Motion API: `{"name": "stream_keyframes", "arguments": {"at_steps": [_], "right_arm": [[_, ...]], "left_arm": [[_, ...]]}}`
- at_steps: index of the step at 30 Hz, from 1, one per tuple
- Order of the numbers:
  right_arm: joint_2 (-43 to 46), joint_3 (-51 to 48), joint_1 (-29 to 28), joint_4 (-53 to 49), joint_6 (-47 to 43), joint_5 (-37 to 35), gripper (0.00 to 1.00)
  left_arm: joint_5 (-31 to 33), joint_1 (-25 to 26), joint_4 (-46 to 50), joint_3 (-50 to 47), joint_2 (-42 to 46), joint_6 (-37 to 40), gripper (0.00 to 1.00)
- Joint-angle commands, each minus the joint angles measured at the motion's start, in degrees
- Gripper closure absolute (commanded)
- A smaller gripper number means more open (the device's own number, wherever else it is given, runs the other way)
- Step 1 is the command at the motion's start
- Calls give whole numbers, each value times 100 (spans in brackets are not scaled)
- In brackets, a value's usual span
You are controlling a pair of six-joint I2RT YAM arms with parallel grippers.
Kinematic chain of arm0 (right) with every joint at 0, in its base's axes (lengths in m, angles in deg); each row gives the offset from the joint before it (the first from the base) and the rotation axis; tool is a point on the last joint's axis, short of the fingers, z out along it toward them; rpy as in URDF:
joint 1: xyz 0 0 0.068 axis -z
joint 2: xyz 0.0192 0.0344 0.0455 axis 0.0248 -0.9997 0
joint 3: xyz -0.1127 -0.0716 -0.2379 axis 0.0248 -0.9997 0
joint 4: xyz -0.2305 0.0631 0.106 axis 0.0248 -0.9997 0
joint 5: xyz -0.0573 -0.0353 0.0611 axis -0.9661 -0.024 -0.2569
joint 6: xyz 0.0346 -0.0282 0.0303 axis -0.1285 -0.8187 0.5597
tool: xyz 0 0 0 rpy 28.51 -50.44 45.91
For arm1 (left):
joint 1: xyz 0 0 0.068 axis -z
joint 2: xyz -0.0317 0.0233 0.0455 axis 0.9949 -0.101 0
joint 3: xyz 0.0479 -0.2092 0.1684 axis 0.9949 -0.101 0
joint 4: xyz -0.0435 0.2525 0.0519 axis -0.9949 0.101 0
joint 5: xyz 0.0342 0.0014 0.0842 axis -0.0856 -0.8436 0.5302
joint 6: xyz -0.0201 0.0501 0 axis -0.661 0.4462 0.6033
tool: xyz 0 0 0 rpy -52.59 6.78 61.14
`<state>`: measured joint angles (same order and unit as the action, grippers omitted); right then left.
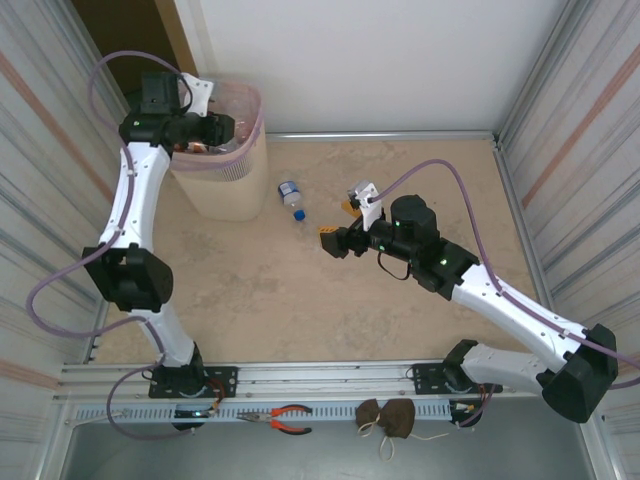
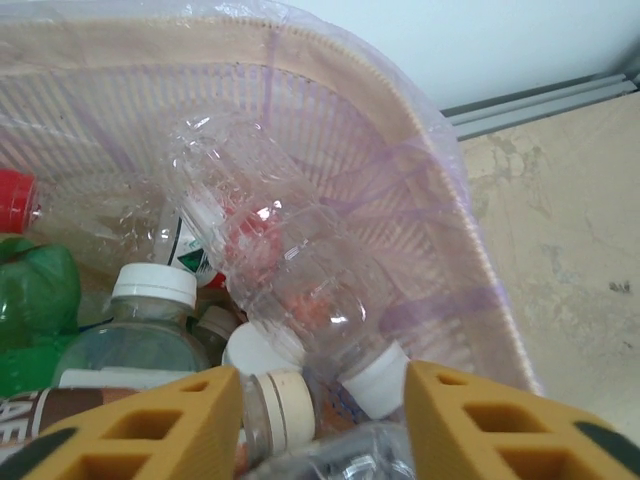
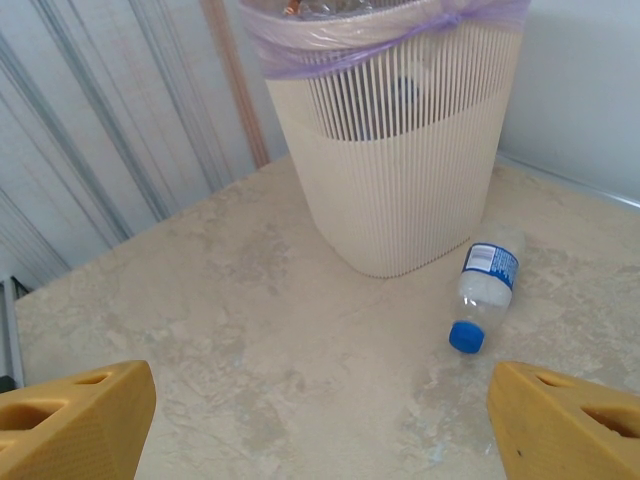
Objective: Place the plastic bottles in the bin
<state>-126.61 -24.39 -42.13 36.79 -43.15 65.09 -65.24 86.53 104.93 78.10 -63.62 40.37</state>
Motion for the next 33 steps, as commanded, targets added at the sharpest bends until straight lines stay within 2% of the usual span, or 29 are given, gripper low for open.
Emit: {"name": "stream_keyframes", "arguments": {"at_steps": [1, 4, 10, 15, 23, 26, 33], "right_arm": [[101, 160, -45, 19, 82, 16, 15], [78, 171, -53, 23, 91, 33, 15], [112, 198, -67, -11, 100, -5, 15], [183, 215, -67, -84, 188, -278, 15], [437, 249, 42, -394, 536, -1319, 16], [533, 165, 193, -393, 684, -1356, 16], [1010, -54, 490, -433, 893, -1392, 16]], "left_arm": [[-132, -26, 432, 248, 341, -33, 61], [-188, -22, 585, 172, 397, -58, 66], [-265, 9, 532, -114, 782, -262, 66], [-124, 369, 330, -391, 1245, -457, 65], [1337, 1802, -123, -1122, 1710, -849, 61], [1794, 2281, -381, -1434, 1716, -1052, 60], [2786, 3016, -897, -2010, 1508, -1511, 54]]}}
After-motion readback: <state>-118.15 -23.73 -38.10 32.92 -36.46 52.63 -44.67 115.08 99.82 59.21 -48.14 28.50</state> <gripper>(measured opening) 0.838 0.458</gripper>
